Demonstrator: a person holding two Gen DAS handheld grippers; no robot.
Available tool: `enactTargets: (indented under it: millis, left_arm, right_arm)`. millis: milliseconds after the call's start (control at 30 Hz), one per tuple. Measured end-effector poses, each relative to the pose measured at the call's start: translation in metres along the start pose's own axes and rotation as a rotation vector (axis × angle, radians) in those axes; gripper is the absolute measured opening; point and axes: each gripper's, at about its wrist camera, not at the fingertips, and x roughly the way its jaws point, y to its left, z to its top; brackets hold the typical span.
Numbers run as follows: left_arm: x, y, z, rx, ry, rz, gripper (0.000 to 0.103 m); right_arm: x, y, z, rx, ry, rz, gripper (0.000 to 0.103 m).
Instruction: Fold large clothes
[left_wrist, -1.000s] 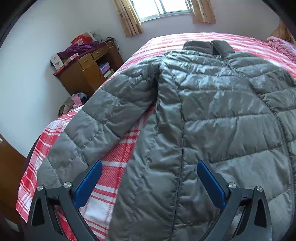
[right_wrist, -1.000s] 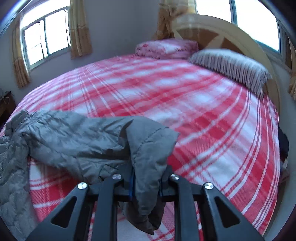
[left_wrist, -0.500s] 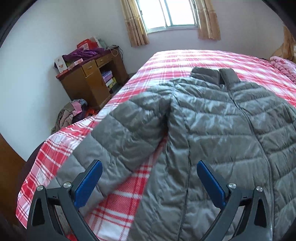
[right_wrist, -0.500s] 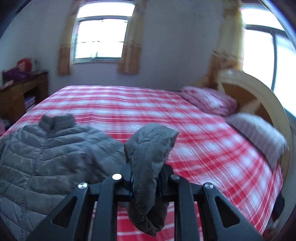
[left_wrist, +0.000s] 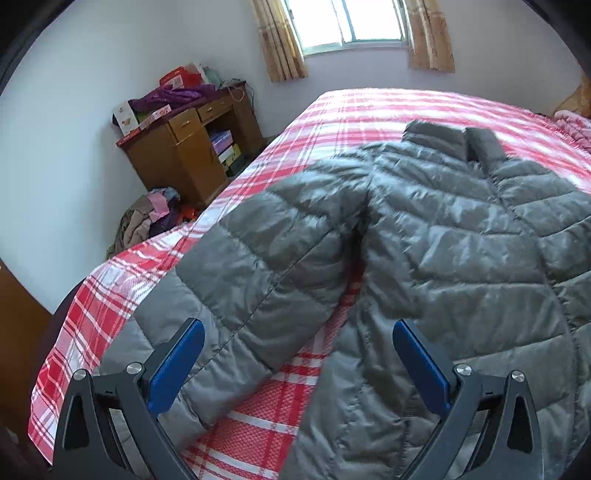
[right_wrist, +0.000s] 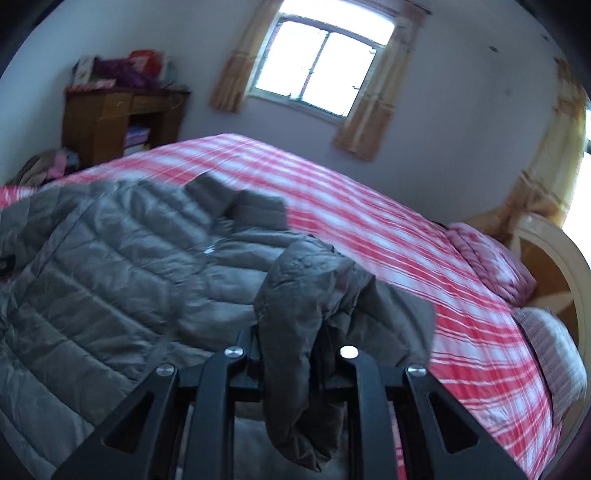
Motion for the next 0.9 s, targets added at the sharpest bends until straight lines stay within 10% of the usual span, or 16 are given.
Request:
enactTargets:
  millis: [200, 267, 300, 533, 900]
  left_arm:
    - [0.010, 0.014, -0.007, -0.010, 0.037, 0.031, 0.102]
    - [0.005, 0.018, -0.006, -0.006, 0.024, 0.044, 0.102]
    - [0.001, 0.021, -0.004, -0.008, 0.017, 0.050, 0.102]
    - [-0.035, 0.018, 0.016, -0.057, -0.014, -0.004, 0.102]
    - [-0.047, -0.112, 0.049, -0.008, 0.044, -0.313, 0.102]
  right_arm:
    - [0.033, 0.048, -0.017, -0.065, 0.069, 0.060, 0.032]
    - [0.030, 0.053, -0.020, -0.055, 0.075, 0.133, 0.075]
    - [0.024, 0.054, -0.020, -0.050, 0.066, 0.154, 0.080]
    - [-0.034, 0.072, -0.030, -0.131, 0.011, 0.266, 0.081]
    - [-0.019, -0.035, -0.093, 0.053, 0.130, 0.006, 0.081]
